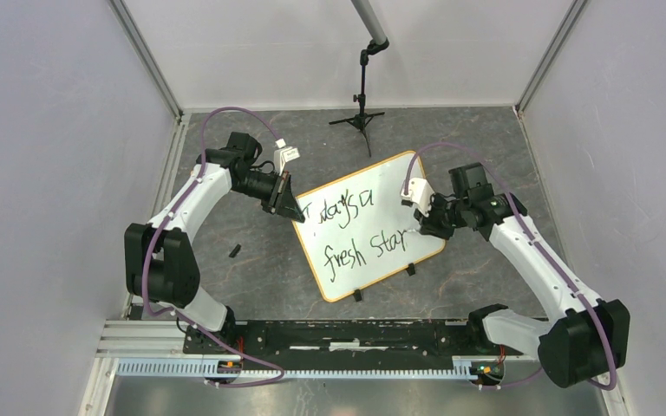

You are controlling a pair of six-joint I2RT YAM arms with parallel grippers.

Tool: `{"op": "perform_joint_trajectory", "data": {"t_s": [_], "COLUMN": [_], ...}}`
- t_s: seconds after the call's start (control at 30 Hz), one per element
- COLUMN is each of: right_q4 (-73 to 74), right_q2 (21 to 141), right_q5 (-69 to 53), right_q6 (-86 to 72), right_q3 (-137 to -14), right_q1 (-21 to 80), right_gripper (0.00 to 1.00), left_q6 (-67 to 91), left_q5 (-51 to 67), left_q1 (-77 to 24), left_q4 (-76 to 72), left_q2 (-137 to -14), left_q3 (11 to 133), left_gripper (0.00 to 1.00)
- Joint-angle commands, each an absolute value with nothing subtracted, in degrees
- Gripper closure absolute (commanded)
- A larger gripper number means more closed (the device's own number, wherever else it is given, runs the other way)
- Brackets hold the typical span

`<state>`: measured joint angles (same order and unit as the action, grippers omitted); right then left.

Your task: Write a sentence on the whiteboard

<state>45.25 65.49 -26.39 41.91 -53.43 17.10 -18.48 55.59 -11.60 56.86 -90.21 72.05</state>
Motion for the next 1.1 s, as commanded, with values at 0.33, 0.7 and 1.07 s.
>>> {"op": "perform_joint_trajectory", "data": {"t_s": [0.33, 0.7, 1.07], "right_q4": [42.1, 45.17, 46.2], "right_q2": [65.55, 64.87, 65.58], "right_q5": [-21.76, -24.22, -30.08], "right_q6": [42.7, 44.72, 44.95], "right_q3": [-52.42, -55.15, -59.15], "right_q1": [14.43, 13.18, 13.18], "right_gripper": [1.0, 1.0, 1.0], "left_q6": [-22.8, -22.93, -22.96], "left_q5": [48.69, 48.74, 48.78], "left_q1": [-12.22, -12.22, -12.22], "left_q4": [53.88, 53.88, 53.88], "left_q2": [-91.41, -91.14, -91.18], "left_q3": [71.37, 71.37, 71.45], "left_gripper": [0.98, 0.97, 0.97]}}
